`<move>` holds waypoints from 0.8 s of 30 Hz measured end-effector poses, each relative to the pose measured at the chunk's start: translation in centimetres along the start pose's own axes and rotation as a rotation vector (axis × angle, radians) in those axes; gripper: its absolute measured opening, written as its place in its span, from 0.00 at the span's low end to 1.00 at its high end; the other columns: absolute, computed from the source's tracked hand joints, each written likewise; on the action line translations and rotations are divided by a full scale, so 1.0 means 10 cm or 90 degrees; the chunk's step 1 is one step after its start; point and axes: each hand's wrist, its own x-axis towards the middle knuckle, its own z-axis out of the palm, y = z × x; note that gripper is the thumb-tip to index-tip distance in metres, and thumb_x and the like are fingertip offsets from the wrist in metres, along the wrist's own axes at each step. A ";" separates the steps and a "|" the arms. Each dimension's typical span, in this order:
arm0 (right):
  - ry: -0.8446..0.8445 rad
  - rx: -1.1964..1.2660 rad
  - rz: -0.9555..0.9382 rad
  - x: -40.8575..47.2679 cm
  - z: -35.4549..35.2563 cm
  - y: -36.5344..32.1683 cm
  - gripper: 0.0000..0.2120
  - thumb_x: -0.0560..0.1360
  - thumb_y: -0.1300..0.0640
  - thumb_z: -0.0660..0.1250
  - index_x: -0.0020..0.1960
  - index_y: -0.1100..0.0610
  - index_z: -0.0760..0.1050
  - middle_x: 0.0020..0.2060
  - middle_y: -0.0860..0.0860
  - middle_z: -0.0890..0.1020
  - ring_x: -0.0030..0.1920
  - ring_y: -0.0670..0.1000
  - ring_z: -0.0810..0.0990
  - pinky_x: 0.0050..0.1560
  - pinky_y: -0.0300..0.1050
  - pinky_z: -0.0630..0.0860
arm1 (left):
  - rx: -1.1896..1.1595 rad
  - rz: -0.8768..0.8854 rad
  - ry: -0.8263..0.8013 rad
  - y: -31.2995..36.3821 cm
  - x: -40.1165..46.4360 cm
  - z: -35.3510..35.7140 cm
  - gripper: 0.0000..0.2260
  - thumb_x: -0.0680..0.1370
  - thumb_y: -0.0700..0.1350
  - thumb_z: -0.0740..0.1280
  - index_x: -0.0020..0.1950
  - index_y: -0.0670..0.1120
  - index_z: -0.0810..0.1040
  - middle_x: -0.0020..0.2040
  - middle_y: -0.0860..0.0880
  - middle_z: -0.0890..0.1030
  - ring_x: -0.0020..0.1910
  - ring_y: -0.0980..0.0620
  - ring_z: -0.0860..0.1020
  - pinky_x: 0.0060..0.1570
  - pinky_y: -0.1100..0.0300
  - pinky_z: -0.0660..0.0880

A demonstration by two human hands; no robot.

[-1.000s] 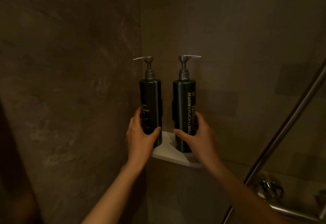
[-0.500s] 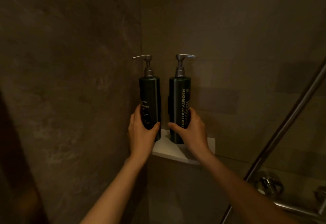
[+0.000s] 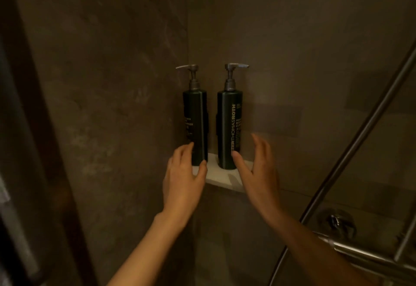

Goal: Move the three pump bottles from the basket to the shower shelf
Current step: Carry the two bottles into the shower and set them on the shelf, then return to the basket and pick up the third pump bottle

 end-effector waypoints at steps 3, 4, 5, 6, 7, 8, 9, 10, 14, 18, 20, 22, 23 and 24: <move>0.014 -0.021 -0.054 -0.33 -0.10 0.09 0.28 0.78 0.49 0.62 0.74 0.56 0.59 0.71 0.54 0.66 0.70 0.52 0.66 0.68 0.44 0.64 | 0.113 0.018 -0.002 0.02 -0.40 -0.04 0.22 0.78 0.49 0.63 0.71 0.46 0.67 0.69 0.47 0.70 0.68 0.50 0.66 0.63 0.58 0.68; 0.011 -0.023 -0.062 -0.46 -0.13 0.12 0.27 0.78 0.50 0.62 0.74 0.56 0.60 0.71 0.55 0.66 0.70 0.52 0.66 0.67 0.41 0.63 | 0.137 0.014 0.002 0.02 -0.57 -0.04 0.21 0.78 0.48 0.63 0.70 0.45 0.69 0.68 0.46 0.72 0.68 0.49 0.68 0.63 0.57 0.69; 0.007 -0.023 -0.071 -0.61 -0.14 0.17 0.26 0.78 0.50 0.62 0.73 0.56 0.61 0.71 0.55 0.66 0.70 0.52 0.65 0.67 0.39 0.62 | 0.156 0.012 0.006 0.01 -0.75 -0.04 0.21 0.77 0.47 0.64 0.69 0.44 0.71 0.66 0.45 0.74 0.67 0.48 0.69 0.62 0.55 0.70; -0.004 -0.021 -0.078 -0.77 -0.14 0.21 0.26 0.78 0.51 0.61 0.73 0.56 0.61 0.71 0.55 0.66 0.71 0.53 0.65 0.68 0.39 0.61 | 0.171 0.011 0.009 -0.01 -0.94 -0.04 0.20 0.77 0.47 0.65 0.68 0.43 0.72 0.64 0.44 0.75 0.65 0.47 0.71 0.62 0.54 0.71; -0.024 -0.016 -0.083 -0.94 -0.13 0.26 0.25 0.78 0.51 0.60 0.73 0.56 0.62 0.71 0.56 0.66 0.72 0.54 0.64 0.69 0.41 0.61 | 0.188 0.009 0.010 -0.05 -1.13 -0.03 0.20 0.76 0.46 0.65 0.67 0.42 0.73 0.63 0.43 0.76 0.64 0.46 0.72 0.62 0.54 0.71; -0.047 -0.014 -0.091 -1.11 -0.12 0.32 0.25 0.78 0.51 0.59 0.72 0.57 0.62 0.71 0.57 0.66 0.72 0.55 0.64 0.71 0.45 0.62 | 0.207 0.002 0.008 -0.09 -1.34 -0.03 0.20 0.76 0.46 0.65 0.66 0.42 0.73 0.62 0.43 0.76 0.63 0.45 0.73 0.62 0.53 0.71; -0.070 -0.018 -0.106 -1.29 -0.10 0.38 0.24 0.78 0.51 0.58 0.72 0.59 0.63 0.70 0.58 0.67 0.71 0.56 0.65 0.71 0.48 0.62 | 0.228 -0.010 0.002 -0.13 -1.54 -0.04 0.20 0.76 0.47 0.64 0.66 0.41 0.73 0.62 0.43 0.77 0.62 0.45 0.74 0.63 0.53 0.71; -0.096 -0.026 -0.122 -1.48 -0.08 0.42 0.24 0.78 0.52 0.57 0.71 0.60 0.65 0.69 0.59 0.69 0.71 0.58 0.66 0.71 0.50 0.62 | 0.246 -0.027 -0.005 -0.17 -1.75 -0.06 0.20 0.76 0.47 0.63 0.66 0.42 0.73 0.61 0.43 0.77 0.62 0.45 0.74 0.63 0.53 0.71; -0.248 -0.077 -0.137 -2.26 0.06 0.53 0.23 0.78 0.51 0.54 0.70 0.61 0.66 0.68 0.59 0.71 0.70 0.58 0.67 0.71 0.49 0.61 | 0.317 -0.105 -0.047 -0.37 -2.67 -0.20 0.21 0.76 0.48 0.62 0.66 0.41 0.73 0.61 0.43 0.77 0.60 0.44 0.75 0.62 0.52 0.72; -0.423 -0.079 -0.120 -3.06 0.31 0.42 0.24 0.77 0.48 0.54 0.68 0.60 0.71 0.64 0.58 0.76 0.66 0.58 0.73 0.66 0.50 0.68 | 0.380 -0.292 -0.128 -0.67 -3.53 -0.49 0.24 0.74 0.52 0.58 0.66 0.42 0.73 0.60 0.41 0.77 0.59 0.41 0.75 0.60 0.50 0.72; -0.509 -0.063 -0.162 -3.38 0.46 0.27 0.24 0.77 0.47 0.55 0.67 0.60 0.72 0.63 0.58 0.77 0.64 0.58 0.75 0.65 0.51 0.71 | 0.405 -0.379 -0.147 -0.83 -3.86 -0.71 0.24 0.73 0.51 0.58 0.66 0.41 0.72 0.61 0.40 0.77 0.59 0.40 0.75 0.60 0.48 0.71; -0.602 -0.034 -0.209 -3.63 0.62 0.08 0.26 0.78 0.45 0.53 0.68 0.60 0.70 0.64 0.59 0.76 0.65 0.59 0.74 0.66 0.53 0.70 | 0.440 -0.413 -0.145 -0.98 -4.13 -0.96 0.22 0.74 0.48 0.62 0.66 0.40 0.72 0.60 0.39 0.78 0.59 0.39 0.75 0.59 0.47 0.72; -0.638 -0.027 -0.223 -3.74 0.71 -0.05 0.26 0.78 0.44 0.52 0.69 0.59 0.69 0.65 0.59 0.75 0.66 0.59 0.72 0.67 0.54 0.69 | 0.452 -0.433 -0.136 -1.06 -4.25 -1.10 0.22 0.75 0.47 0.64 0.66 0.40 0.72 0.60 0.39 0.78 0.59 0.38 0.75 0.59 0.47 0.72; -0.667 -0.020 -0.232 -3.85 0.82 -0.20 0.26 0.78 0.44 0.52 0.69 0.59 0.68 0.66 0.59 0.75 0.67 0.59 0.71 0.67 0.54 0.68 | 0.461 -0.465 -0.127 -1.14 -4.36 -1.26 0.21 0.74 0.46 0.66 0.66 0.40 0.72 0.60 0.39 0.78 0.60 0.39 0.75 0.60 0.46 0.71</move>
